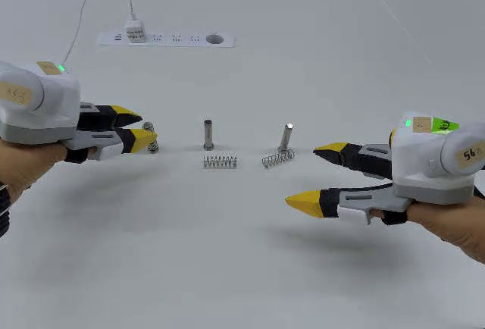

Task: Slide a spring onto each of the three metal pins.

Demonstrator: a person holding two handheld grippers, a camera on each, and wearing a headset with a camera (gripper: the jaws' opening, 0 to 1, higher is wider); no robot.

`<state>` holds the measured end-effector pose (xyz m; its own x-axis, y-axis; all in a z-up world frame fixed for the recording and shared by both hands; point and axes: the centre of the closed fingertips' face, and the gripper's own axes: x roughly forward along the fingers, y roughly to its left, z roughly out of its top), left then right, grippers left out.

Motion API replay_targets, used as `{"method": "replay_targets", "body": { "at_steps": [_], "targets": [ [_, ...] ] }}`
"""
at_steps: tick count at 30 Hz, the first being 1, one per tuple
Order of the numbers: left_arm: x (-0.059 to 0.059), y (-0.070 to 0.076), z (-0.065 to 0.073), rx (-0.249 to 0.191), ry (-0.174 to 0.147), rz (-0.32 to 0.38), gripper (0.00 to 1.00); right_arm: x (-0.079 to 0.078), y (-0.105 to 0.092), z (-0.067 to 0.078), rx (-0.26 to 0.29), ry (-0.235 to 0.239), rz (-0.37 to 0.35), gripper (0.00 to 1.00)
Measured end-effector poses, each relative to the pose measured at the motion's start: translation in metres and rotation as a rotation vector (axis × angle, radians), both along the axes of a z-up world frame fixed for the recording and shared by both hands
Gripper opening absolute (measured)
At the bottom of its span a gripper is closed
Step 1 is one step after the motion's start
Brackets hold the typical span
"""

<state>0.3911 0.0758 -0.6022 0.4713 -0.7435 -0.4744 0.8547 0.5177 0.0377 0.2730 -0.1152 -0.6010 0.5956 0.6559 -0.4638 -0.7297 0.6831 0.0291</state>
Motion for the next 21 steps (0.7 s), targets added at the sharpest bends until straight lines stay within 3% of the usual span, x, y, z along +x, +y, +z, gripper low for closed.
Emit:
{"method": "replay_targets", "body": {
  "at_steps": [6,21],
  "targets": [
    [-0.005,0.003,0.007,-0.017,-0.009,0.006,0.28,0.0,0.0,0.0,0.0,-0.001,0.001,0.6],
    [-0.021,0.015,0.006,-0.034,-0.007,0.02,0.28,0.001,0.002,-0.001,0.003,0.001,0.008,0.6]
  ]
}}
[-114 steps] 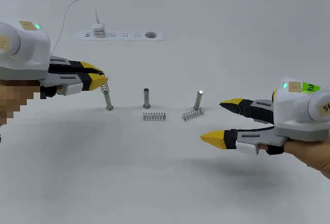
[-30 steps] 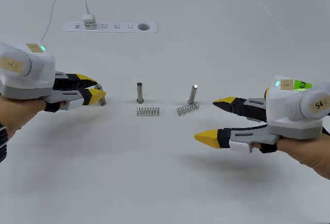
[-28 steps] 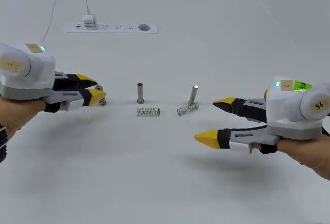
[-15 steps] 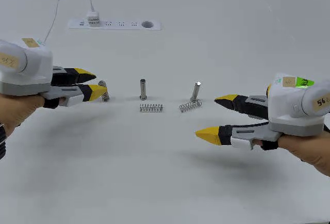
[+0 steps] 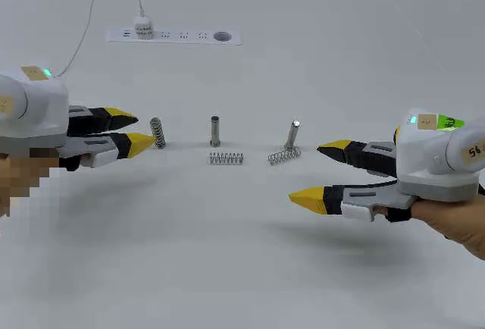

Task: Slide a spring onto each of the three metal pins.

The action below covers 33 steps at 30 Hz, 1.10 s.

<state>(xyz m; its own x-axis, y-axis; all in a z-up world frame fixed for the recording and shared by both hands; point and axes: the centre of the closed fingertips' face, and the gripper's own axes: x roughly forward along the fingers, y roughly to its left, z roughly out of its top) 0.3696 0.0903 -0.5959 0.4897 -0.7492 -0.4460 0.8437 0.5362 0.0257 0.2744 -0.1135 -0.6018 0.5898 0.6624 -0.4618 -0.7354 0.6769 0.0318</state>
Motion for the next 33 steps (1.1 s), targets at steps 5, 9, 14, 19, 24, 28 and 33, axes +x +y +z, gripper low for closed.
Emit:
{"method": "replay_targets", "body": {
  "at_steps": [5,9,14,19,24,28,33],
  "targets": [
    [-0.008,0.0,0.001,-0.001,-0.003,-0.006,0.27,0.0,-0.001,-0.001,-0.002,-0.002,0.0,0.6],
    [-0.015,-0.001,0.003,-0.007,-0.005,-0.015,0.27,0.001,-0.001,0.0,0.001,-0.004,-0.001,0.6],
    [-0.021,-0.005,0.003,-0.011,-0.004,-0.023,0.27,0.001,0.0,0.0,0.0,-0.005,0.001,0.6],
    [-0.032,-0.014,0.001,-0.016,0.002,-0.038,0.27,0.0,0.0,0.002,0.003,-0.008,0.001,0.6],
    [-0.044,-0.026,-0.003,-0.012,0.008,-0.071,0.27,0.001,0.0,0.003,0.003,-0.009,0.001,0.6],
    [-0.049,-0.035,-0.006,-0.009,0.015,-0.095,0.27,0.0,0.002,0.004,0.003,-0.012,0.006,0.6],
    [-0.052,-0.046,-0.007,-0.006,0.017,-0.122,0.27,0.0,0.003,0.005,0.004,-0.013,0.004,0.6]
  ]
}}
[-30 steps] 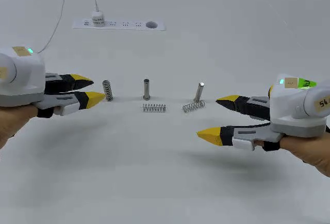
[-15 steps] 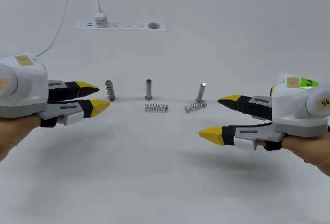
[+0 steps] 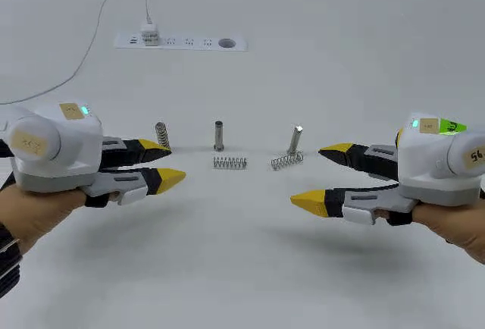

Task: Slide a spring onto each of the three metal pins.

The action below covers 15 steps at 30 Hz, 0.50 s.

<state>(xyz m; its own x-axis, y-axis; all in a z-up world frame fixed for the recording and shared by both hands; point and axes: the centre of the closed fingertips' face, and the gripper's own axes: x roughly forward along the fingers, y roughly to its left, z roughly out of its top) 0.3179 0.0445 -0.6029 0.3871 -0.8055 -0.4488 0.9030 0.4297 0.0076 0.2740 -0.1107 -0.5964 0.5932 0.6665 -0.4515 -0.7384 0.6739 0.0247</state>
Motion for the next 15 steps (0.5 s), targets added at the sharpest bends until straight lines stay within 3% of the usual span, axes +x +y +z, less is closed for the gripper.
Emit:
{"method": "replay_targets", "body": {
  "at_steps": [15],
  "targets": [
    [0.007,-0.03,-0.005,0.009,0.004,-0.057,0.27,-0.001,-0.002,-0.001,-0.001,0.002,-0.009,0.6]
  ]
}}
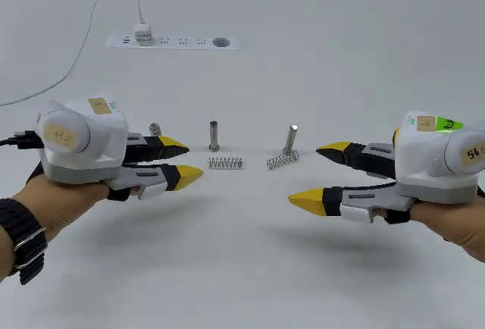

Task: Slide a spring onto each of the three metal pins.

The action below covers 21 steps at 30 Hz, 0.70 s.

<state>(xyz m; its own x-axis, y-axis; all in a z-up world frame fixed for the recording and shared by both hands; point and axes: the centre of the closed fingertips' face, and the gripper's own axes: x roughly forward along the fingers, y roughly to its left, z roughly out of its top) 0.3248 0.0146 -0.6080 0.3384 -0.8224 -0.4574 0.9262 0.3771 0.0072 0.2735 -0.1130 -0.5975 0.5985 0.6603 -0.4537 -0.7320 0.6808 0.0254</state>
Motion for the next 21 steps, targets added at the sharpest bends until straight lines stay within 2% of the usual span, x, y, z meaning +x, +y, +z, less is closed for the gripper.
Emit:
{"method": "replay_targets", "body": {
  "at_steps": [8,21],
  "targets": [
    [0.008,-0.012,-0.011,0.012,0.023,-0.008,0.27,0.001,-0.001,-0.001,0.002,0.001,-0.003,0.6],
    [0.014,-0.026,-0.023,0.033,0.037,-0.02,0.25,0.001,-0.003,-0.002,0.001,0.006,-0.011,0.6]
  ]
}}
